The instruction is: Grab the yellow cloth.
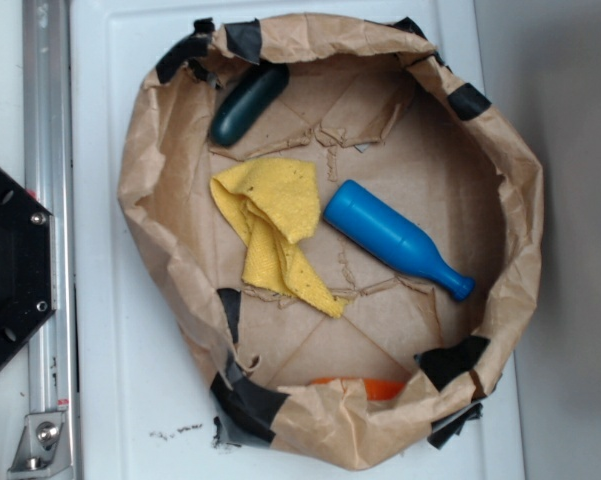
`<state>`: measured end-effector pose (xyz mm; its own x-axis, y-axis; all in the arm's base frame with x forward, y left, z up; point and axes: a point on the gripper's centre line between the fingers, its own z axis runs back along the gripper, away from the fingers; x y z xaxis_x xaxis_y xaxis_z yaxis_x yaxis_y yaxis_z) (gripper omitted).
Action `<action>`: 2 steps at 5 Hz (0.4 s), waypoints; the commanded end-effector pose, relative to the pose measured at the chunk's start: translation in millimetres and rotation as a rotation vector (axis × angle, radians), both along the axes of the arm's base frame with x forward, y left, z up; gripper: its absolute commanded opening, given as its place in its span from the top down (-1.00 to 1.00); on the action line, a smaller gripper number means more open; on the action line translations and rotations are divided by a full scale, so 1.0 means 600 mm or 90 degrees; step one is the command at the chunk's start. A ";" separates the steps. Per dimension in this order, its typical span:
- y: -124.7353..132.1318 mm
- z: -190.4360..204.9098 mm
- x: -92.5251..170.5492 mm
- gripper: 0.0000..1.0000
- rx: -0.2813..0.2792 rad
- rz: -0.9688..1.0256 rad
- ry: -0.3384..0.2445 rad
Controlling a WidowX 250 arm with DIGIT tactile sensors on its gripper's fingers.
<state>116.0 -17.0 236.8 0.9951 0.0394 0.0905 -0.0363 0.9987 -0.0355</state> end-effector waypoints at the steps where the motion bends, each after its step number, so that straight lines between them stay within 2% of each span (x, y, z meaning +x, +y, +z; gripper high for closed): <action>1: 0.000 0.000 0.000 -1.00 0.000 0.000 0.000; 2: 0.061 -0.047 0.075 -1.00 -0.044 0.085 -0.049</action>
<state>159.0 17.1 201.3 0.9745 0.1863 0.1253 -0.1726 0.9785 -0.1125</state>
